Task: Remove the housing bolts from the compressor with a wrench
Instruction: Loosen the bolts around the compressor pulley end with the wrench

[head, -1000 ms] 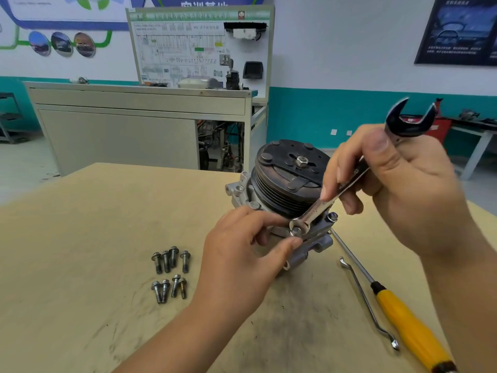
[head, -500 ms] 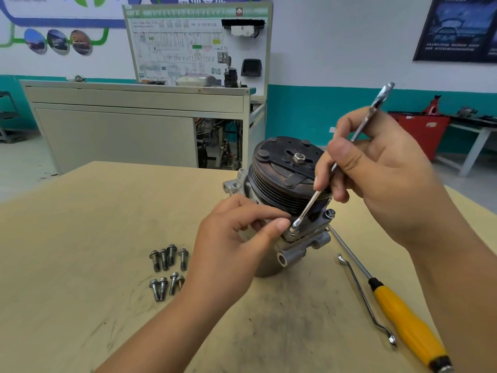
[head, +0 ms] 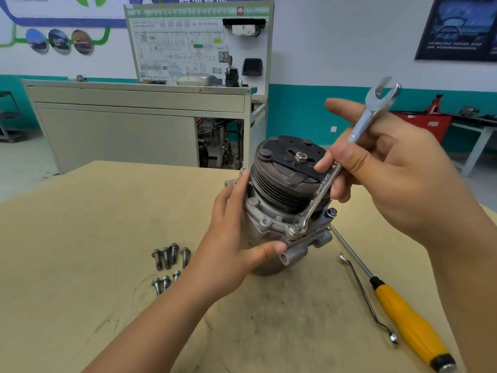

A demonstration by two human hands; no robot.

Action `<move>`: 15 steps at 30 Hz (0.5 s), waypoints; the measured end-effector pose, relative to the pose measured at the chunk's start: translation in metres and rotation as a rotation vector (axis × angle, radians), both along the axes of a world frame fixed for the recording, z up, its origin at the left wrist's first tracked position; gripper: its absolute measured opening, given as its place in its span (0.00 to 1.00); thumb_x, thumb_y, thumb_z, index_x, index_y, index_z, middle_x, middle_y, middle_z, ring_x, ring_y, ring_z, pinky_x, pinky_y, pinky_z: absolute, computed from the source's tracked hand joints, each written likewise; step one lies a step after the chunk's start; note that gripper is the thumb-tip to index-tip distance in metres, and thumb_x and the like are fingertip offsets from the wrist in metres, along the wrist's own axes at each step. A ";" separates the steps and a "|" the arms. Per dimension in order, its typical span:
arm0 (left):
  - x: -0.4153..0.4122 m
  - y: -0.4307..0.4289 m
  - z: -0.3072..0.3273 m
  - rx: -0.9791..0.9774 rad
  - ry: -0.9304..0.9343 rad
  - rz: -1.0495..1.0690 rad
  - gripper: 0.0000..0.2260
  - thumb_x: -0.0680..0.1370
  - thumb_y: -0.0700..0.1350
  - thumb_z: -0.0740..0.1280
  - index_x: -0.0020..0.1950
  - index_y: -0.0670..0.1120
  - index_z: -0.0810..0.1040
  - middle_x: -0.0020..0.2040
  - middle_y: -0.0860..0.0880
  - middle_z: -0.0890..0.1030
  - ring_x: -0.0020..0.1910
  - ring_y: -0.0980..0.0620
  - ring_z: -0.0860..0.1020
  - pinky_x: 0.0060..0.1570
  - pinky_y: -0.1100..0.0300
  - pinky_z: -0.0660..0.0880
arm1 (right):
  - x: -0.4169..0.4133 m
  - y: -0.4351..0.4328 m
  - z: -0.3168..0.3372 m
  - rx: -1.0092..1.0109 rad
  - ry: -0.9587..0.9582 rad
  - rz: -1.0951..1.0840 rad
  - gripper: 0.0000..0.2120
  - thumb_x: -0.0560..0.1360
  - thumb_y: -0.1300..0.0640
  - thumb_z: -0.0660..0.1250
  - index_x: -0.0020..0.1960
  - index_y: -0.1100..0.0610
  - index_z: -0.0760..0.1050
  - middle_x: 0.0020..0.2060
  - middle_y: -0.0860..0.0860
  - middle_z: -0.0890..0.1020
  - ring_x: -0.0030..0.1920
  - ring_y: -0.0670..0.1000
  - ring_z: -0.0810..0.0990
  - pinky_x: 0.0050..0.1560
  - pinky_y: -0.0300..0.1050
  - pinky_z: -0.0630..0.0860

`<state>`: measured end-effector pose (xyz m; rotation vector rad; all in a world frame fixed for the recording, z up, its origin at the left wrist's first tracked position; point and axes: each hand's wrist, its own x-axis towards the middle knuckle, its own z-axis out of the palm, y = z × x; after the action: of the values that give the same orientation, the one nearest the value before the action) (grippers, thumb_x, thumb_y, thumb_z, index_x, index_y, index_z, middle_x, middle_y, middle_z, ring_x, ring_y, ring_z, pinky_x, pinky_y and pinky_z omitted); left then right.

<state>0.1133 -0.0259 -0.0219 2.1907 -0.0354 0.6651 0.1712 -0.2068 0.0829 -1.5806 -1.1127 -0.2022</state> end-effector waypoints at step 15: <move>-0.001 -0.001 -0.004 -0.037 0.012 -0.002 0.46 0.64 0.64 0.69 0.75 0.66 0.45 0.75 0.63 0.51 0.74 0.64 0.53 0.69 0.62 0.58 | -0.016 0.013 -0.005 0.079 -0.076 0.065 0.04 0.77 0.59 0.58 0.46 0.53 0.71 0.38 0.50 0.84 0.20 0.50 0.75 0.22 0.40 0.73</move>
<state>0.1125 -0.0268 -0.0263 2.1583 -0.0189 0.6469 0.1552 -0.1938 0.0779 -1.4754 -1.1990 -0.2617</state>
